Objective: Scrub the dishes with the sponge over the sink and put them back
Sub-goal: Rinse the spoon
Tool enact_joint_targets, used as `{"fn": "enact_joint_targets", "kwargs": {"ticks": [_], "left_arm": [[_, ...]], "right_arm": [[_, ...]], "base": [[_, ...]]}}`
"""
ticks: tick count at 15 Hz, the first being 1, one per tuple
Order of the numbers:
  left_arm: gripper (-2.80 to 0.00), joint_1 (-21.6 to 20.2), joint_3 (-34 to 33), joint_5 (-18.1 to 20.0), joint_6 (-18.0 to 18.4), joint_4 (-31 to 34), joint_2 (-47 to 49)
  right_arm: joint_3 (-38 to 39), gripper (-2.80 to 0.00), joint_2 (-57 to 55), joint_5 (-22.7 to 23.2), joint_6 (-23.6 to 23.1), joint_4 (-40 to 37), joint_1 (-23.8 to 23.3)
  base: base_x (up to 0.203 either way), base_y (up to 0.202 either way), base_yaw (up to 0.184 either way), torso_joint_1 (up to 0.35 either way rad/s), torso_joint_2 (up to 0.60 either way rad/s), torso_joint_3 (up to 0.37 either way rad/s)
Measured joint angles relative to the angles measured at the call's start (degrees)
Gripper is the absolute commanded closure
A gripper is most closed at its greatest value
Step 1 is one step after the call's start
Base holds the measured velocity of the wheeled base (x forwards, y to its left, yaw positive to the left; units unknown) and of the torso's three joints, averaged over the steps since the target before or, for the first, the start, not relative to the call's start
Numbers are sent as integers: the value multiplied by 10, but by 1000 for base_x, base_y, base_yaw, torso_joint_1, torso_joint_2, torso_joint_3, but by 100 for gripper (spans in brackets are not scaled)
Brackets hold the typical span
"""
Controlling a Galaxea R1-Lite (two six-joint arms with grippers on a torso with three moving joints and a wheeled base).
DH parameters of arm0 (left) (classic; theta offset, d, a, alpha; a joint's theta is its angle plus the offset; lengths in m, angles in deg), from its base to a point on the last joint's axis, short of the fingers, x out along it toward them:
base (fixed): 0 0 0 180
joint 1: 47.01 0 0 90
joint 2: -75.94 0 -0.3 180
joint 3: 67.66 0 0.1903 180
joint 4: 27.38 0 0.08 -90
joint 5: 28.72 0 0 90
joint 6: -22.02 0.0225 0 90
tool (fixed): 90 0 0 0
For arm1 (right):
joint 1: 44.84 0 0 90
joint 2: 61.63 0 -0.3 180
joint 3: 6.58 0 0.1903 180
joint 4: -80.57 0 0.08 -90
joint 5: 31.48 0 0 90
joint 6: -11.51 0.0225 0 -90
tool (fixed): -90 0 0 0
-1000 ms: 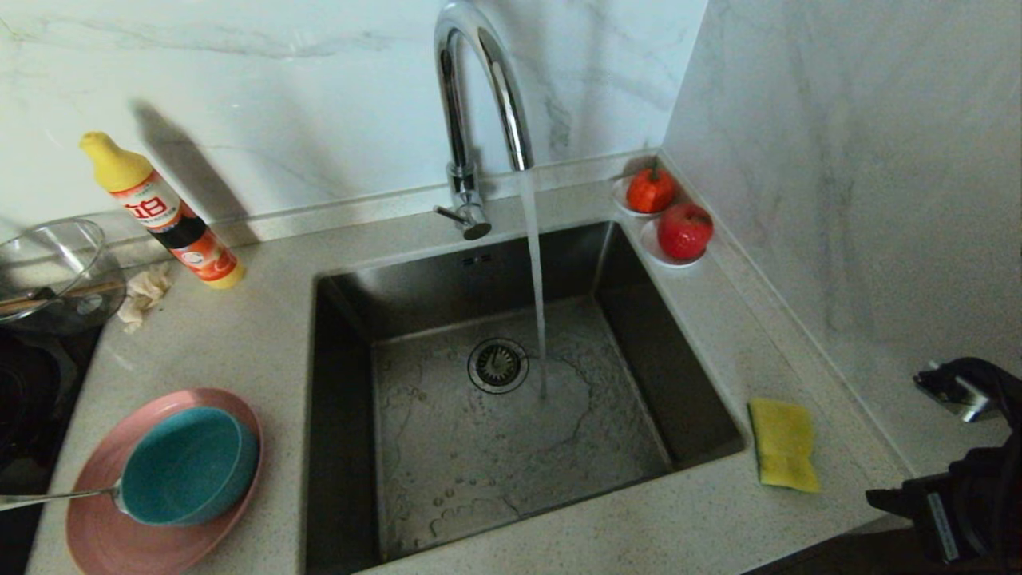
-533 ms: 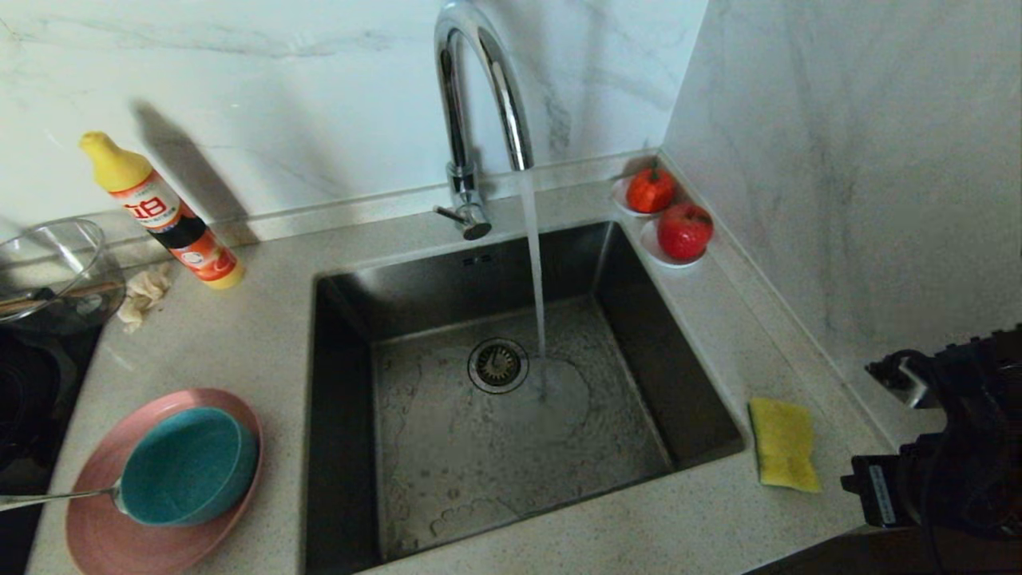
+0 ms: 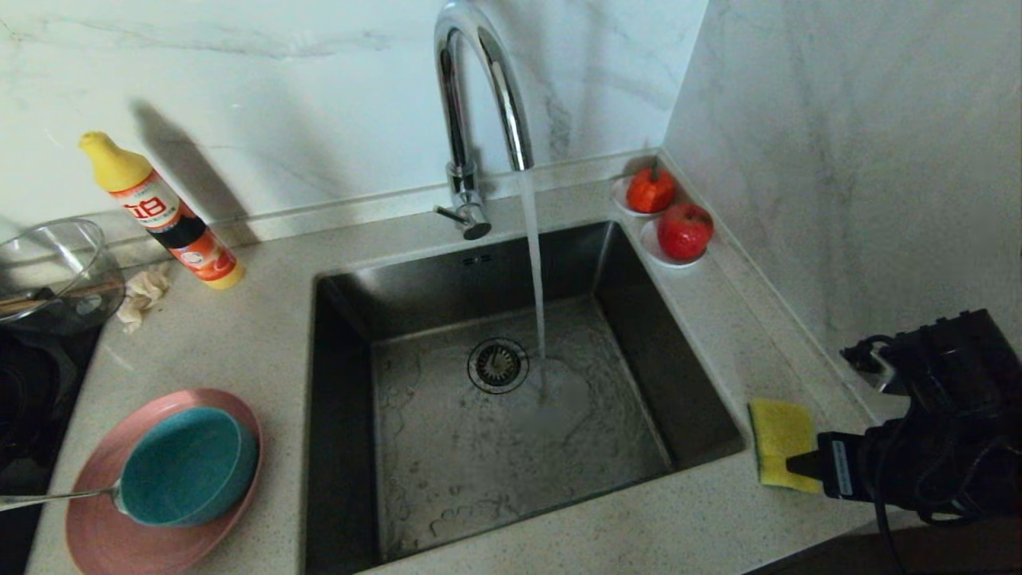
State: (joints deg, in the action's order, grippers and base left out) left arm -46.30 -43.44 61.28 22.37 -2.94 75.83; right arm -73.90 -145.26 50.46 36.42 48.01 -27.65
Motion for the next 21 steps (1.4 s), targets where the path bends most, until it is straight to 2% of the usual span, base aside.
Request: {"fn": "enact_joint_targets", "kwargs": {"ticks": [3,8,10,21], "left_arm": [[0,0,0,0,0,0,0],[0,0,0,0,0,0,0],[0,0,0,0,0,0,0],[0,0,0,0,0,0,0]], "right_arm": [[-27,-280,-14,-1,59,-25,26],[-48,-280,-65,-21,114,-26,36],[-52,-280,-81,-34,115,-24,35],[-71,-280,-108,-37,139,-28,27]], "base": [[0,0,0,0,0,0],[0,0,0,0,0,0],[0,0,0,0,0,0],[0,0,0,0,0,0]]}}
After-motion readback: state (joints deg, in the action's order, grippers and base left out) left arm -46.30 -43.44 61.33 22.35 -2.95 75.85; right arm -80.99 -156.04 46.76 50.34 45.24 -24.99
